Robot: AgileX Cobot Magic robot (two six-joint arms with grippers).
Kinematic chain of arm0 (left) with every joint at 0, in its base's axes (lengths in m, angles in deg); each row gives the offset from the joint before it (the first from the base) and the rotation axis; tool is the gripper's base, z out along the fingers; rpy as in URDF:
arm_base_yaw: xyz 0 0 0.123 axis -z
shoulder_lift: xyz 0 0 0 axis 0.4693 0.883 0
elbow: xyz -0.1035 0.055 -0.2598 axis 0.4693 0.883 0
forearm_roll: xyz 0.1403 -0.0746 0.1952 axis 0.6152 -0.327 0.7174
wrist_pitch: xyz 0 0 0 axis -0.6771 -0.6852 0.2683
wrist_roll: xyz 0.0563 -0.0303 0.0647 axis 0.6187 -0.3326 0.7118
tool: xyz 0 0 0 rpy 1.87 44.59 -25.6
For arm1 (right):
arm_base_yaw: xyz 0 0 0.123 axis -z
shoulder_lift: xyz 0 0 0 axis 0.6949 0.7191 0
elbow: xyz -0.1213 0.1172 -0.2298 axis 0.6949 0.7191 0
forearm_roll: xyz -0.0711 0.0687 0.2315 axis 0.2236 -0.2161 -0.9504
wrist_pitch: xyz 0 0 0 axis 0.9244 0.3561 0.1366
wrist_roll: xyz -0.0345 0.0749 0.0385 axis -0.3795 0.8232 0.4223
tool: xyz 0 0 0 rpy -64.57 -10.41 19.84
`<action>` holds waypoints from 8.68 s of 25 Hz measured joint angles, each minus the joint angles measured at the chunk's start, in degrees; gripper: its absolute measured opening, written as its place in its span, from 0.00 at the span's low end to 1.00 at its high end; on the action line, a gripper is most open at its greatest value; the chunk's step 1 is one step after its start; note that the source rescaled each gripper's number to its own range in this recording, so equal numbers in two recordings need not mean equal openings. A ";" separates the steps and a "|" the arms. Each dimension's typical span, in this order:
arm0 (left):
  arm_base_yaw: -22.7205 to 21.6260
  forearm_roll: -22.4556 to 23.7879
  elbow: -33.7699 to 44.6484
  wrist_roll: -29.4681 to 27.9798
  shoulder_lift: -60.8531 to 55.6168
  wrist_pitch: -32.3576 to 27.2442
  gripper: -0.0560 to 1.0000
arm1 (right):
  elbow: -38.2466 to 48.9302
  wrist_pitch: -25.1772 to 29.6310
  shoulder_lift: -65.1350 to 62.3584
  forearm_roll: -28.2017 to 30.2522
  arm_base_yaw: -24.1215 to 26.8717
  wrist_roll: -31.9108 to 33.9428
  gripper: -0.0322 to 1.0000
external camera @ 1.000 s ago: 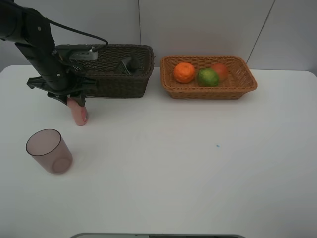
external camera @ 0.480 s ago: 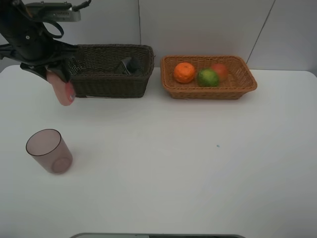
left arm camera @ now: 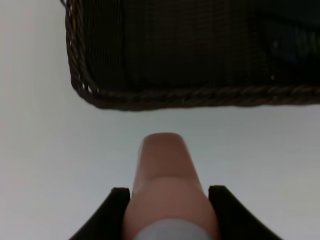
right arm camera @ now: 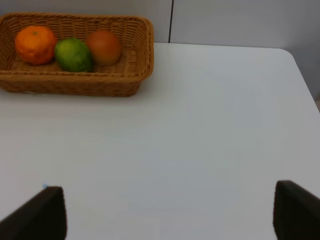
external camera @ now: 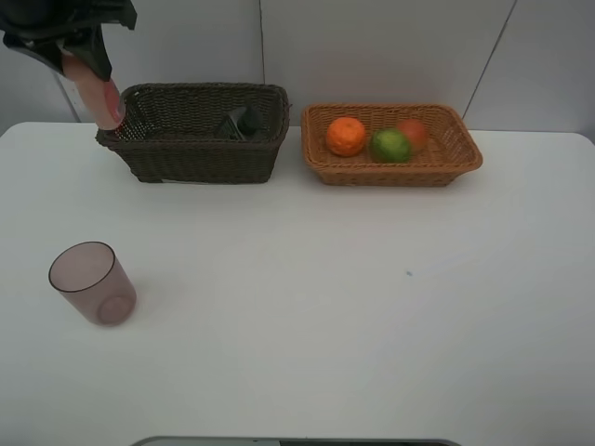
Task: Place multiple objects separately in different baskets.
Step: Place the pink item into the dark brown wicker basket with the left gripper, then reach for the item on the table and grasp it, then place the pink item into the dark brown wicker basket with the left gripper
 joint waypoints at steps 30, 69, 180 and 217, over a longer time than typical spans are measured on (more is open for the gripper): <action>-0.25 2.05 -7.98 -4.37 29.21 24.24 0.42 | 0.00 0.00 0.00 0.00 0.00 0.00 0.80; -0.32 -0.75 -8.09 3.22 21.18 19.36 0.98 | 0.00 0.00 0.00 0.00 0.00 0.00 0.80; -3.41 -7.80 45.54 12.42 -0.25 23.98 0.06 | 0.00 0.00 0.00 0.00 0.00 0.00 0.80; -1.88 -6.57 4.20 12.18 12.67 26.29 0.06 | 0.00 0.00 0.00 0.00 0.00 0.00 0.80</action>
